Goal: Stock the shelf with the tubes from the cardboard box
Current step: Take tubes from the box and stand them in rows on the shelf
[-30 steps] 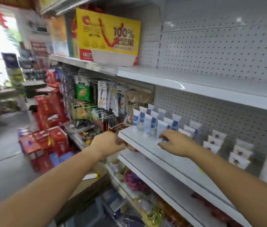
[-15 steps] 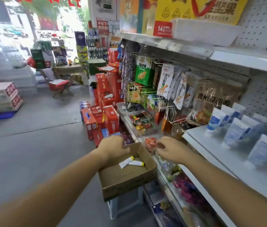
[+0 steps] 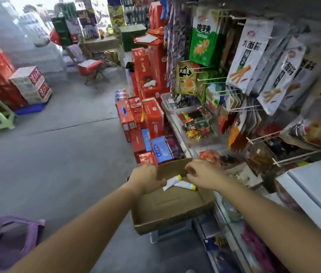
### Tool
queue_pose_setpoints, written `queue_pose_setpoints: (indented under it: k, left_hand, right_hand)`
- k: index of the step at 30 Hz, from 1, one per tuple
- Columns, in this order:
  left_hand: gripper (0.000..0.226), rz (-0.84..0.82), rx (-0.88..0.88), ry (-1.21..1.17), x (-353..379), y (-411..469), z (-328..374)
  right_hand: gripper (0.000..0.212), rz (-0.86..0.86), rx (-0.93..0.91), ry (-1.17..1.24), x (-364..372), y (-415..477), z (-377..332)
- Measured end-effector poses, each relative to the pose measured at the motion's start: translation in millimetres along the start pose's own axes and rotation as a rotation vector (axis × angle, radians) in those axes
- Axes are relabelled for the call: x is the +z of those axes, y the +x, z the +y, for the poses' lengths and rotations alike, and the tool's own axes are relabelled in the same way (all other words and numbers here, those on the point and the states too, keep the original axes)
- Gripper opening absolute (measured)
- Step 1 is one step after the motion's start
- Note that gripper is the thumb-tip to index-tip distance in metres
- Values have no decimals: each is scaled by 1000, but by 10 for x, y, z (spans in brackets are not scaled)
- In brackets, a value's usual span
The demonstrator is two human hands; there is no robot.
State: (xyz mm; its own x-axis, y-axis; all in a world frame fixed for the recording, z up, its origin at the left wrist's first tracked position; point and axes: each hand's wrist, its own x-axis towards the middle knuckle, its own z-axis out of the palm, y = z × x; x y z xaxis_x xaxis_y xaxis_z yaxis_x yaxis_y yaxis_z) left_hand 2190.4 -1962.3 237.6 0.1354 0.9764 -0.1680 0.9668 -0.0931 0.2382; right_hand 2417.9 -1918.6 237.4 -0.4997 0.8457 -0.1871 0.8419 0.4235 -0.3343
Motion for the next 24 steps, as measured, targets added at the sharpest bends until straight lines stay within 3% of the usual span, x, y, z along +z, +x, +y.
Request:
queue_pose_setpoints:
  k: [7, 14, 19, 24]
  left_hand:
    - [41, -132, -43, -24, 457, 708, -98]
    - [38, -293, -93, -98, 1264, 1305, -394]
    - [42, -428, -258, -315, 2031, 1688, -610]
    - [29, -514, -460, -602, 2845, 1974, -787]
  right_hand:
    - [33, -122, 34, 80, 397, 645, 426]
    - [41, -223, 125, 84, 1056, 1190, 896]
    - [40, -323, 189, 133, 1646, 1586, 1274]
    - [39, -368, 237, 121, 2272, 1991, 1588]
